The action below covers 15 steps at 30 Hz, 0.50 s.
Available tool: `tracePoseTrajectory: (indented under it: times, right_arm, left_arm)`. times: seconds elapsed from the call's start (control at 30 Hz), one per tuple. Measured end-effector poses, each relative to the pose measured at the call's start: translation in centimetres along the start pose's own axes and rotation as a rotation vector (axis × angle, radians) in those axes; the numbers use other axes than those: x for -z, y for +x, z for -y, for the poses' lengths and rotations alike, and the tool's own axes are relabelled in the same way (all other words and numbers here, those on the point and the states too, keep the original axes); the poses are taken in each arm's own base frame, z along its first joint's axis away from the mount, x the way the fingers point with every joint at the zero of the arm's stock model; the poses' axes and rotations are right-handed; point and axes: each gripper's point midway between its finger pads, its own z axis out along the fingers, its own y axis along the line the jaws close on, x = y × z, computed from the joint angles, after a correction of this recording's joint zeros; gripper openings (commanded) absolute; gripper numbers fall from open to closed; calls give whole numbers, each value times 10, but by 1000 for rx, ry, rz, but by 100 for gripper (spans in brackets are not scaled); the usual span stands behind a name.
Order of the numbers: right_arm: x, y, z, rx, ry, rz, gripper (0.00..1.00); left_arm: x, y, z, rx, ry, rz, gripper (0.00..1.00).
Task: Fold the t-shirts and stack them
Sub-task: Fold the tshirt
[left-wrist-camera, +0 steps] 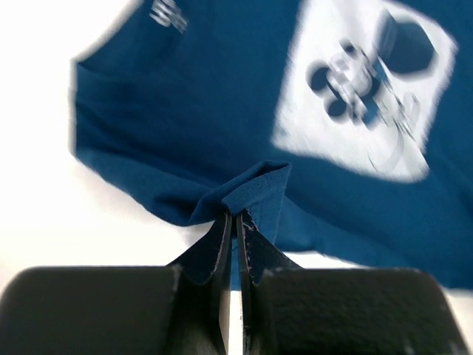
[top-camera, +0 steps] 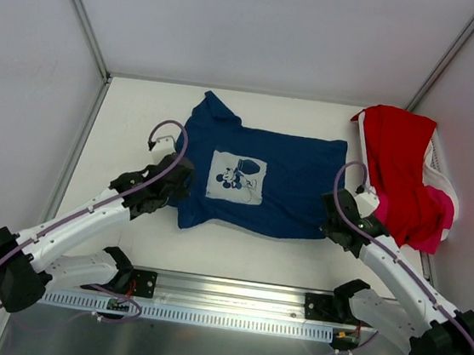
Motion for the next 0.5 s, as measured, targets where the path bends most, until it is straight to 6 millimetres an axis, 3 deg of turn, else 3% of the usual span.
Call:
tracePoseTrajectory:
  times: [0.2,0.5]
  right_arm:
    - [-16,0,1,20,62,-20,1]
    - [-32,-11,-3,33,116,-19,1]
  left_arm:
    - [-19,-28,-29,40,-97,37,0]
    - [-41,-37,-30,32,-123,45,0]
